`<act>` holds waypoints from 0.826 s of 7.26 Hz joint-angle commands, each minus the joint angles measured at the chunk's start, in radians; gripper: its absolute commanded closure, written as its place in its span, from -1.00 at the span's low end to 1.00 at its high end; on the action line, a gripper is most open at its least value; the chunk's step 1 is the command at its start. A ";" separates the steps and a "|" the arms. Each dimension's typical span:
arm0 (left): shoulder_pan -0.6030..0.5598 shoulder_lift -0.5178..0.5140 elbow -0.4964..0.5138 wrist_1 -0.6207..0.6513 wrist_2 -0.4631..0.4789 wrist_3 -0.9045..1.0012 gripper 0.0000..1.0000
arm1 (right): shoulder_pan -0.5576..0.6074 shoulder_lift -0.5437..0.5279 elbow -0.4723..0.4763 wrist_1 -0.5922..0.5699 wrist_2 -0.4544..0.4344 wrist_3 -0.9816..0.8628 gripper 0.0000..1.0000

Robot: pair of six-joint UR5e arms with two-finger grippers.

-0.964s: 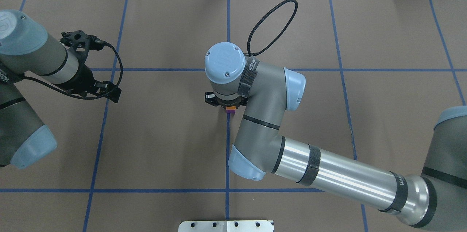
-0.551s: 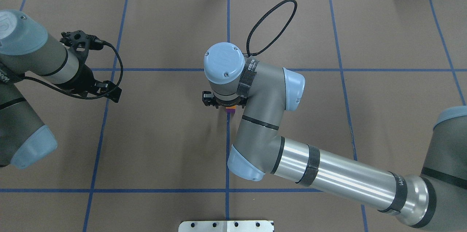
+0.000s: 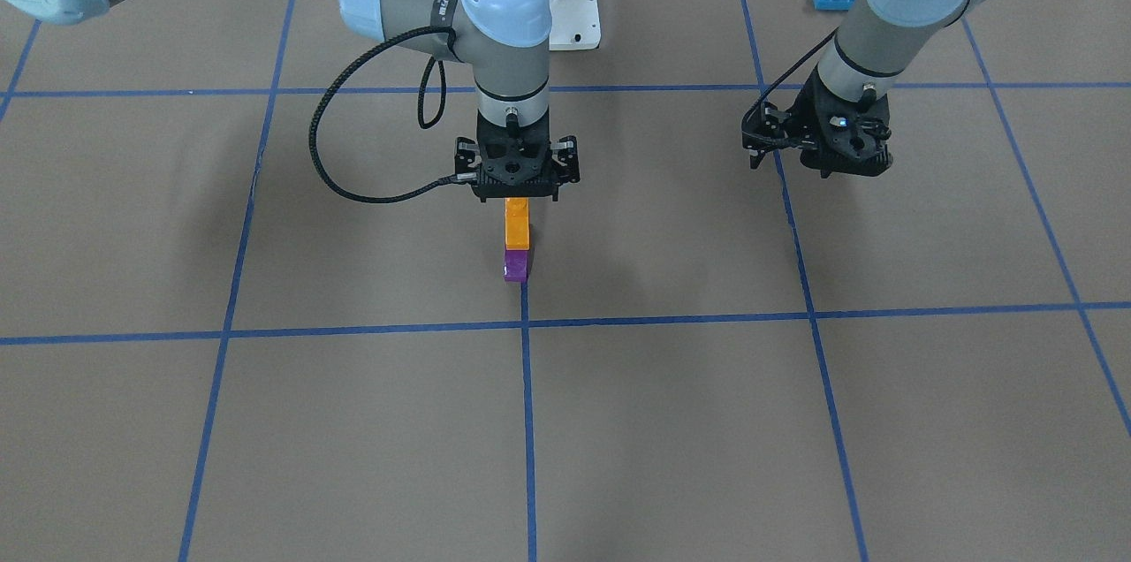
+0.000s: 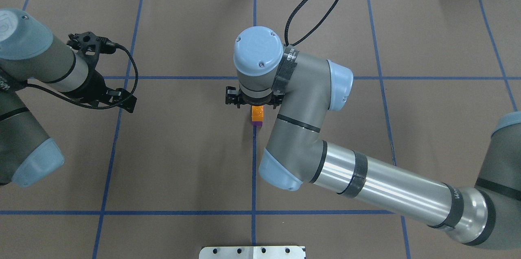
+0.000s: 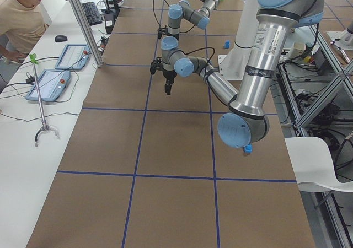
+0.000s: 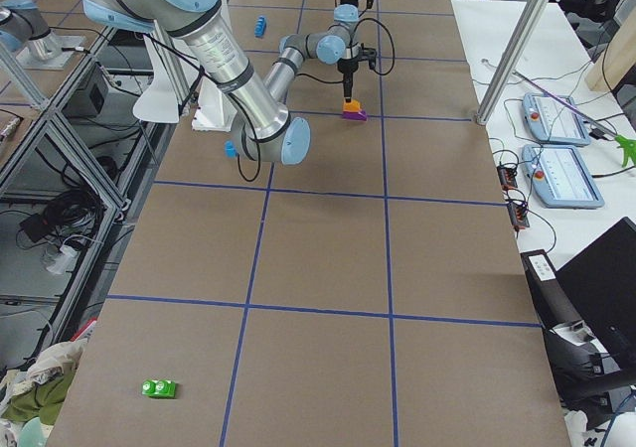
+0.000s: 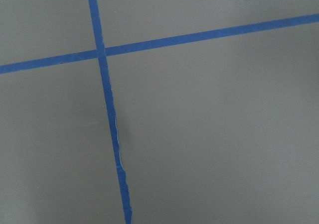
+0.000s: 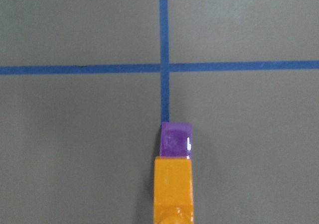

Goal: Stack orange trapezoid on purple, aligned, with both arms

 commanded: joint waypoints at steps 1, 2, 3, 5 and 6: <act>-0.033 0.013 -0.016 0.000 -0.003 0.017 -1.00 | 0.129 -0.155 0.162 -0.028 0.124 -0.050 -1.00; -0.071 0.043 -0.017 -0.002 -0.015 0.071 -1.00 | 0.198 -0.285 0.237 -0.026 0.148 -0.195 -1.00; -0.146 0.086 -0.014 -0.003 -0.082 0.166 -1.00 | 0.299 -0.374 0.245 -0.025 0.216 -0.345 -1.00; -0.331 0.186 0.004 -0.003 -0.207 0.400 -1.00 | 0.509 -0.514 0.244 -0.025 0.350 -0.655 -1.00; -0.431 0.214 0.057 -0.003 -0.257 0.541 -1.00 | 0.606 -0.579 0.236 -0.025 0.413 -0.805 -1.00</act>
